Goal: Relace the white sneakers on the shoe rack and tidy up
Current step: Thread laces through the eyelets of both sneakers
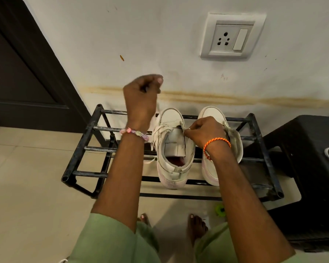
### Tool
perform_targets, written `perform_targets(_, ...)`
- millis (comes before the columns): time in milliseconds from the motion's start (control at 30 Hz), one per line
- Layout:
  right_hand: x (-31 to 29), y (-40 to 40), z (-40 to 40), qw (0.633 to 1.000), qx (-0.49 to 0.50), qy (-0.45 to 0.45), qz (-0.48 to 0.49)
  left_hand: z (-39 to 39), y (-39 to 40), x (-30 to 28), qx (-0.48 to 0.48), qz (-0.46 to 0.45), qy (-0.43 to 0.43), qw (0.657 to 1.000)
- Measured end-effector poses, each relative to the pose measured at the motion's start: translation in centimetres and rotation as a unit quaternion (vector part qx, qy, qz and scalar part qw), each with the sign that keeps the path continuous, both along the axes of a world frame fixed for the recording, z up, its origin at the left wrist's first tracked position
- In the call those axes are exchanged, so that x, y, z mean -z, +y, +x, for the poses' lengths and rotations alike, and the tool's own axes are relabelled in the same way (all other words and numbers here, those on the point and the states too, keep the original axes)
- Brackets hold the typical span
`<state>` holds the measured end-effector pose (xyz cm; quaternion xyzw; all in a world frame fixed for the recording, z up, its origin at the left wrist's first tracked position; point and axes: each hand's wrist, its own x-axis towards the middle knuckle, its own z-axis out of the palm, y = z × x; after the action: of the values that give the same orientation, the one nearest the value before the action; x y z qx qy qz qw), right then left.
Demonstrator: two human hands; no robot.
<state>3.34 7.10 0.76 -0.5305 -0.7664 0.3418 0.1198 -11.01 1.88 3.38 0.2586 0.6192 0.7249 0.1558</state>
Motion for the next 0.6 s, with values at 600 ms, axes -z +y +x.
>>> perform_targets(600,2.7,-0.8,-3.4,0.983,-0.087,-0.080,0.138,-0.2,-2.5,1.5,0.318,-0.454,-0.053,0.831)
